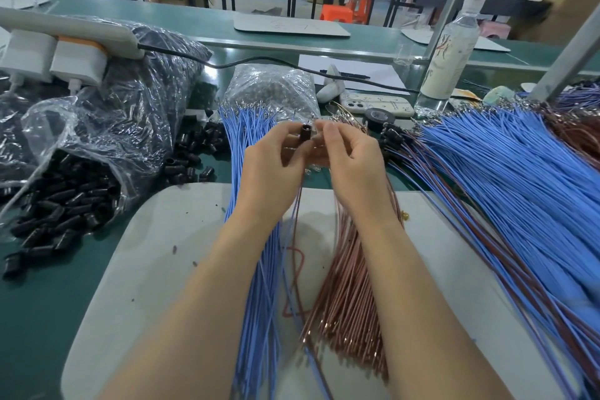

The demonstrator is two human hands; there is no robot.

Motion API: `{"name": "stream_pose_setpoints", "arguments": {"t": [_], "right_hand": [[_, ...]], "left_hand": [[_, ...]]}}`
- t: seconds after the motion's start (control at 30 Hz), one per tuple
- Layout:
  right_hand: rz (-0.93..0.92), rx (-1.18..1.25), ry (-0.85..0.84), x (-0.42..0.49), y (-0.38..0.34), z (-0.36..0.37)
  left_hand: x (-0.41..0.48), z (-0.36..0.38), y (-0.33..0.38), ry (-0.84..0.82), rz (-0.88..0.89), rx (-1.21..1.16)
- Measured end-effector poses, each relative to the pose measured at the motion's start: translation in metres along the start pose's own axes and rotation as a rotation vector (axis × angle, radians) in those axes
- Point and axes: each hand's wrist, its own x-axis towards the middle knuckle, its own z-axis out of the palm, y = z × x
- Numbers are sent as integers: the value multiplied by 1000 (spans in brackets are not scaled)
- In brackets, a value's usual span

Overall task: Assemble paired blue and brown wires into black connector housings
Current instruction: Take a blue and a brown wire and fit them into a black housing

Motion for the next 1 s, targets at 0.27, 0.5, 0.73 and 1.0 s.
{"name": "stream_pose_setpoints", "arguments": {"t": [0.27,0.5,0.73,1.0], "right_hand": [[61,-175,-31,8,37,2],[41,-195,-12,11,45,3],[-17,-207,96,10,50,7],[4,-219,153,14,61,10]], "left_hand": [[3,-1,0,27,-8,-69],[3,-2,-1,25,-19,-100],[3,-3,-2,2,-32,-59],[1,-1,1,-8,1,-155]]}}
